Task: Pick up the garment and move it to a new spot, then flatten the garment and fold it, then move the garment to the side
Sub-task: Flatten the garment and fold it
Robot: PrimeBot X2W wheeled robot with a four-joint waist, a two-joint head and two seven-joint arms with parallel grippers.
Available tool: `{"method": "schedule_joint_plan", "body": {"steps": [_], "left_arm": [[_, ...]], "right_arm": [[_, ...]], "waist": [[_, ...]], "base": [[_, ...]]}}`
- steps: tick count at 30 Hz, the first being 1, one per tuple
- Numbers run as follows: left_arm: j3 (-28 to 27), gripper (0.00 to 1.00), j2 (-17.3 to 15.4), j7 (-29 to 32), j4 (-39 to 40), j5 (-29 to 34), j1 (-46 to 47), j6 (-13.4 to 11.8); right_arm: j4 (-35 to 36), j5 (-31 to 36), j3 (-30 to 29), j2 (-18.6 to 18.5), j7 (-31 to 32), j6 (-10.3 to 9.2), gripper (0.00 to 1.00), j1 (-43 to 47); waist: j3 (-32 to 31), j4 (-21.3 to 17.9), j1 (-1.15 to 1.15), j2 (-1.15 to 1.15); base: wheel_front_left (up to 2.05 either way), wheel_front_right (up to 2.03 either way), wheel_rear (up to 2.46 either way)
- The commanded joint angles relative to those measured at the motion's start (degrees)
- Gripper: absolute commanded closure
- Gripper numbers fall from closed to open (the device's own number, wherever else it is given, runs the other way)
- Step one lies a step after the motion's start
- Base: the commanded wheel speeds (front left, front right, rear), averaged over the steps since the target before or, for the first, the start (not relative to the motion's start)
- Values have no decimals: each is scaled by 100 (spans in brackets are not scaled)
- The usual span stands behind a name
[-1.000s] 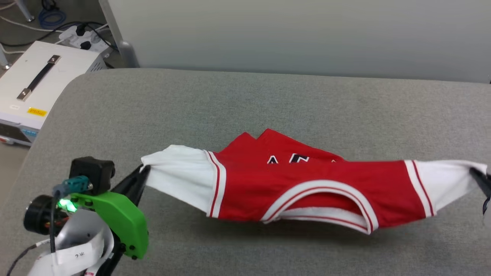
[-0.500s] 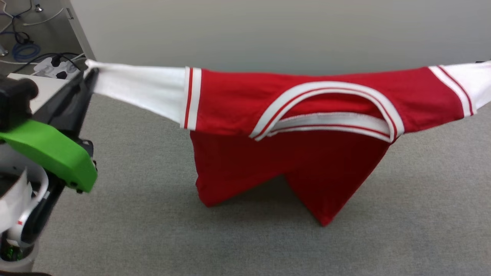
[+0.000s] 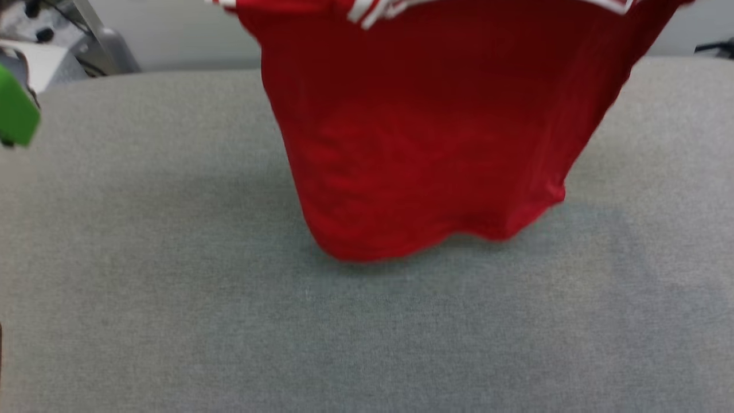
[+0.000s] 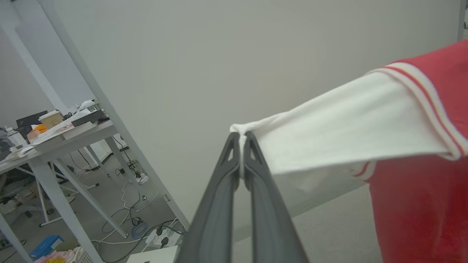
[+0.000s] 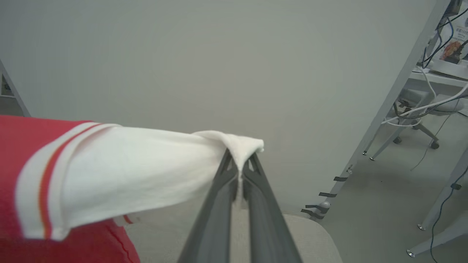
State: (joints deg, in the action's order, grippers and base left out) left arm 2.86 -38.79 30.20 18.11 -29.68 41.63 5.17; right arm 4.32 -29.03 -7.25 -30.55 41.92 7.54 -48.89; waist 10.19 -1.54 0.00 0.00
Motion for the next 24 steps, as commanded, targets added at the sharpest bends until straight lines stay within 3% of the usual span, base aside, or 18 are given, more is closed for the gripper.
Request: {"method": "schedule_joint_plan", "body": {"steps": [1, 10, 17, 18, 20, 21, 24], "left_arm": [[52, 100, -50, -63, -156, 48, 323, 39], [644, 100, -141, -500, -1494, 229, 2635, 201], [997, 100, 164, -1432, -2852, 593, 4294, 220], [1191, 100, 395, -1947, -3586, 815, 4885, 222], [1314, 100, 533, -2219, -4025, 936, 5187, 223], [1361, 100, 736, -2701, -4560, 1041, 5514, 164], [1430, 100, 896, -3149, -5079, 1101, 5616, 136]], "right_arm": [[-126, 121, 31, -76, -107, -5, 100, -247], [-1240, 735, 297, -12, -792, -5, 100, -2161], [-2218, 1404, 350, 217, -1656, -5, 100, -3494], [-2750, 1757, 254, 341, -2076, -5, 100, -3999], [-3039, 1912, 210, 445, -2314, -5, 100, -4255], [-3444, 2066, 131, 597, -2686, -5, 100, -4515], [-3807, 2160, 158, 751, -2991, -5, 100, -4536]], "waist": [[790, -50, 0, 0], [2062, -93, 0, 0], [2839, -61, 0, 0], [3081, 19, 0, 0], [3225, 67, 0, 0], [3335, 124, 0, 0], [3346, 167, 0, 0]], "base": [[0, 0, 0], [0, 0, 0], [0, 0, 0], [0, 0, 0], [0, 0, 0], [0, 0, 0], [0, 0, 0]]}}
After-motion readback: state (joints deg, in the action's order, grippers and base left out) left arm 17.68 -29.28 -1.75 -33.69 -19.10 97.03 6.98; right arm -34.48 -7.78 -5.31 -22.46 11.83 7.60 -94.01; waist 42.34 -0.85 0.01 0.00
